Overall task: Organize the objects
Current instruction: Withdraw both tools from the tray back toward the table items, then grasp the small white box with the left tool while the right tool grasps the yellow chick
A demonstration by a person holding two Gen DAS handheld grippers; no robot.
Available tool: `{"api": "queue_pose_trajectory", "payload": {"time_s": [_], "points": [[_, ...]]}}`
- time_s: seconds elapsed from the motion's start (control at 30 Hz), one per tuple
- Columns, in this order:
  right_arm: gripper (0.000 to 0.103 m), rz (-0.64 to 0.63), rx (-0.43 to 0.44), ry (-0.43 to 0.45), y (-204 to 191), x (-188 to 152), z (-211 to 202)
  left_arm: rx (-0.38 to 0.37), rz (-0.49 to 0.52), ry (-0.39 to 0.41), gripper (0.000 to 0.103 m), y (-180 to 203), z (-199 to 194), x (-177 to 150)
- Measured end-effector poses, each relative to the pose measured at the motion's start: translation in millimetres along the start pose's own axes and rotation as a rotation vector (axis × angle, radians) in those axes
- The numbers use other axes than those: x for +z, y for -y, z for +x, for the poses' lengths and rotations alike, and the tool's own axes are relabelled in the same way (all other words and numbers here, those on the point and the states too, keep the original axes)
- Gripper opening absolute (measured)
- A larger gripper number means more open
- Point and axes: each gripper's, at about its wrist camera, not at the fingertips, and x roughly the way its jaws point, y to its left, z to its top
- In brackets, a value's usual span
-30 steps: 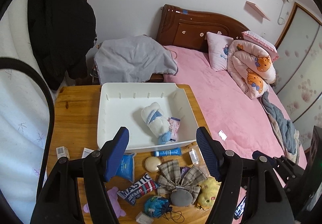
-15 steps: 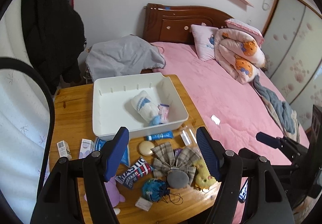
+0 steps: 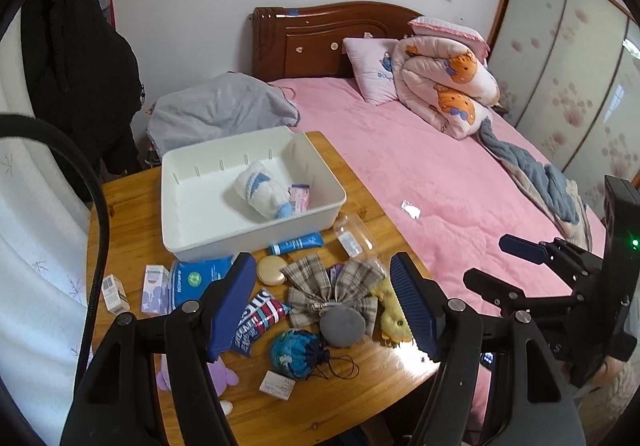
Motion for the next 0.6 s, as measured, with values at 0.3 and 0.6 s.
{"api": "queue_pose_trajectory", "payload": {"time_s": [0.3, 0.6], "points": [[0.074, 0.045, -0.016, -0.050, 13.5, -46.9, 29.1, -0.012, 0.019, -0.083, 0.073, -3.1, 37.5, -48.8], [0.074, 0.109, -0.068, -0.133, 27.9, -90.3, 81.4, 0.063, 0.027, -0.208, 0.073, -26.9, 84.1, -101.2]]}}
